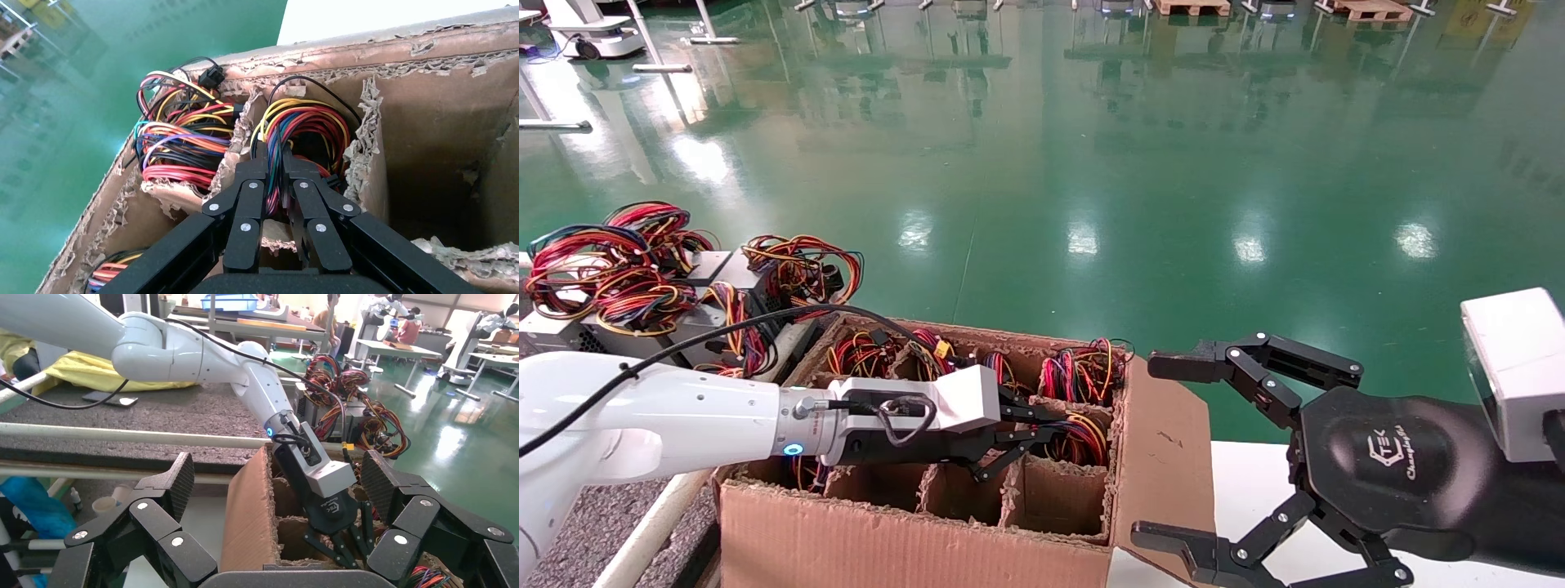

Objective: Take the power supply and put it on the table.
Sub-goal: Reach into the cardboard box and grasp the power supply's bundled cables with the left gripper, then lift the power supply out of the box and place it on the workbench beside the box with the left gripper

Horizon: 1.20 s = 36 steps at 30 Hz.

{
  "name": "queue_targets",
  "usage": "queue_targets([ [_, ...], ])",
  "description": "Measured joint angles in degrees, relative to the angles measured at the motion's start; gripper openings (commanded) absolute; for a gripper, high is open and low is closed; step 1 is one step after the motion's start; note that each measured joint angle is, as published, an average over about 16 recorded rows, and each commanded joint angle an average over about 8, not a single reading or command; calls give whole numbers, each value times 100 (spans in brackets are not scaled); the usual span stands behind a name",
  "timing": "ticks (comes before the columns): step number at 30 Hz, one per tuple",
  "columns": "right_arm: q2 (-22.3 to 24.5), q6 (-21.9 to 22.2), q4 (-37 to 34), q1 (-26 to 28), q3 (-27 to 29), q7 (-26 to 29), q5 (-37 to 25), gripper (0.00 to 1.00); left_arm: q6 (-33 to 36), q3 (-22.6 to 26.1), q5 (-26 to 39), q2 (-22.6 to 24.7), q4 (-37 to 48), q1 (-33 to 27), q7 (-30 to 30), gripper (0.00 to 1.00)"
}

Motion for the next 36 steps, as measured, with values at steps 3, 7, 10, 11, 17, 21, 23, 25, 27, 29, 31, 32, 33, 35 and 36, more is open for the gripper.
queue_targets([
  [3, 0, 0, 0, 0, 0, 0, 0, 100, 40, -28, -44, -2, 35, -28, 71, 0],
  [7, 0, 0, 0, 0, 0, 0, 0, 100, 110, -71, -109, -38, -11, -96, 84, 0],
  [10, 0, 0, 0, 0, 0, 0, 0, 100, 161, -116, -171, -109, -133, -164, -9, 0],
  [11, 0, 0, 0, 0, 0, 0, 0, 100, 175, -132, -191, -141, -194, -189, -60, 0],
  [17, 0, 0, 0, 0, -1, 0, 0, 100, 208, -247, -324, -434, -835, -321, -587, 0],
  [21, 0, 0, 0, 0, -1, 0, 0, 100, 168, -348, -425, -719, -1476, -378, -1167, 0],
  [23, 0, 0, 0, 0, -1, 0, 0, 100, 125, -400, -464, -882, -1846, -400, -1502, 0],
  [25, 0, 0, 0, 0, -1, 0, 1, 100, 63, -454, -494, -1057, -2238, -420, -1864, 0],
  [27, 0, 0, 0, 0, -1, 0, 1, 100, -15, -508, -513, -1236, -2628, -444, -2245, 0],
  [29, 0, 0, 0, 0, -1, 0, 1, 100, -104, -564, -523, -1413, -2996, -477, -2622, 0],
  [31, 0, 0, 0, 0, -1, 0, 1, 100, -197, -619, -520, -1585, -3332, -528, -2985, 0],
  [32, 0, 0, 0, 0, -1, 0, 1, 100, -244, -645, -513, -1667, -3483, -558, -3155, 0],
  [33, 0, 0, 0, 0, -1, 0, 1, 100, -292, -671, -501, -1747, -3624, -596, -3317, 0],
  [35, 0, 0, 0, 0, -1, -1, 1, 100, -384, -721, -471, -1893, -3862, -682, -3600, 0],
  [36, 0, 0, 0, 0, -1, -1, 1, 100, -428, -747, -454, -1961, -3959, -731, -3726, 0],
])
